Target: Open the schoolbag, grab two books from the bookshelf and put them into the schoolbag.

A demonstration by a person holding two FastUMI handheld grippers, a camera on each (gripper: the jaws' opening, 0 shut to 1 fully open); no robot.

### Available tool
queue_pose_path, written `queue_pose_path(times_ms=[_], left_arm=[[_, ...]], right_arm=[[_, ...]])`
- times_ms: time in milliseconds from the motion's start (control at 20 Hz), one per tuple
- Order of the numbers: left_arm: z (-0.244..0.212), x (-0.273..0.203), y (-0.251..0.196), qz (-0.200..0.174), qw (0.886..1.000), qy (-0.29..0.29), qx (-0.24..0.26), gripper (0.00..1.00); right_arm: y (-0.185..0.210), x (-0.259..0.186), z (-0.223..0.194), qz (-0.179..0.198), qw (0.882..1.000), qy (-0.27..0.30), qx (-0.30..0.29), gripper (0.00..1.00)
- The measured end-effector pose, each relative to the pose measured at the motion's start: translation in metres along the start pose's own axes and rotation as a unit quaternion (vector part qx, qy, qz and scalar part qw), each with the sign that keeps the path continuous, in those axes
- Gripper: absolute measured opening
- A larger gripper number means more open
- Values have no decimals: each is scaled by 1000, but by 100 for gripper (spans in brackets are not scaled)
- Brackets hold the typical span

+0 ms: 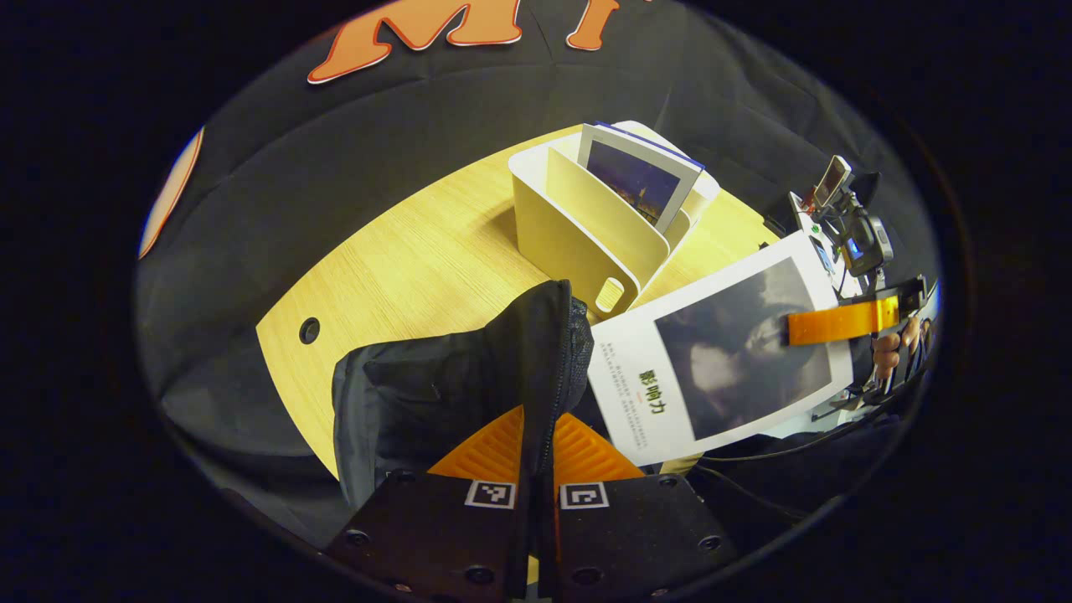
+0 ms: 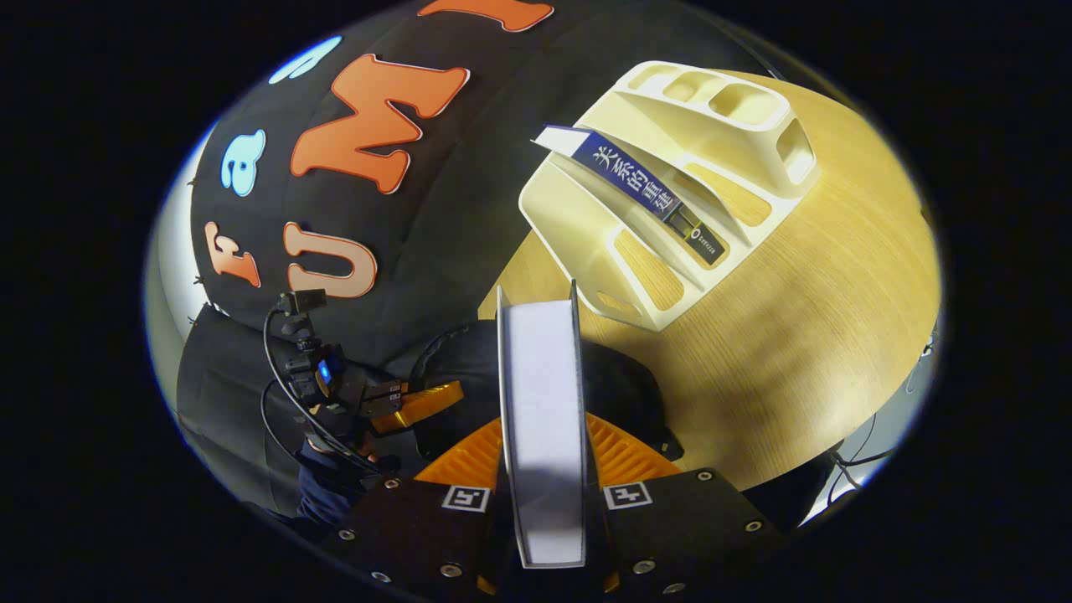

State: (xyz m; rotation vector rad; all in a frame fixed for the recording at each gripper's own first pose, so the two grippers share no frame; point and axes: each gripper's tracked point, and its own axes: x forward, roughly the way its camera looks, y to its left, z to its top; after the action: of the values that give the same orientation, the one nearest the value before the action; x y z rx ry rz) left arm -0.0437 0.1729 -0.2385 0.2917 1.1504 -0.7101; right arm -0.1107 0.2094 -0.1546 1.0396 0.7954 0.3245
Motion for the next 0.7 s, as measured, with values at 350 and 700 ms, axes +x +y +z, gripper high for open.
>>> queue_pose_path(times_ms=[350,700], left_arm=[[-1,2,-4,5,1000,-15,-12,5],[0,3,-7,4,999,-24,-25,6]], right_arm=[[-7,68,-32,21,999,-4,37,35],[3,120,-46,54,996,-16,62,35]])
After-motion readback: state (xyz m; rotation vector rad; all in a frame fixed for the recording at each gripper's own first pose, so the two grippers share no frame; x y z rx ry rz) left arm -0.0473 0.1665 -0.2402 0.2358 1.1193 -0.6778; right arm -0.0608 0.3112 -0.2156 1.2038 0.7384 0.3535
